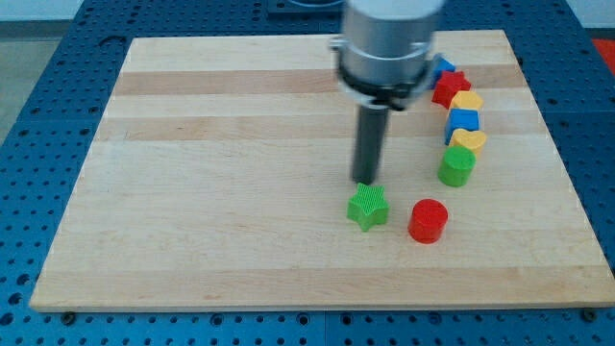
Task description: Move your arm closer to the green star
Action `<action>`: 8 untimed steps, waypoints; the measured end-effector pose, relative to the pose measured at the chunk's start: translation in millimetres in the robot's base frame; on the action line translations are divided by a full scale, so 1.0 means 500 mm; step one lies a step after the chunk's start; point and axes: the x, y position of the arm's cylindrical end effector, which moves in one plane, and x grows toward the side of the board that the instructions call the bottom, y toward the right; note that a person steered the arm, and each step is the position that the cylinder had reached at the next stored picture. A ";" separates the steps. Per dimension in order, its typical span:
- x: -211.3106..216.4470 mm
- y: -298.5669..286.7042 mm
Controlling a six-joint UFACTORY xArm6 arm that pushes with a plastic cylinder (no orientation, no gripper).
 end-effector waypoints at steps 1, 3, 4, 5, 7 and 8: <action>0.008 -0.134; 0.014 -0.285; 0.014 -0.324; 0.015 -0.411; 0.092 -0.580; 0.110 -0.519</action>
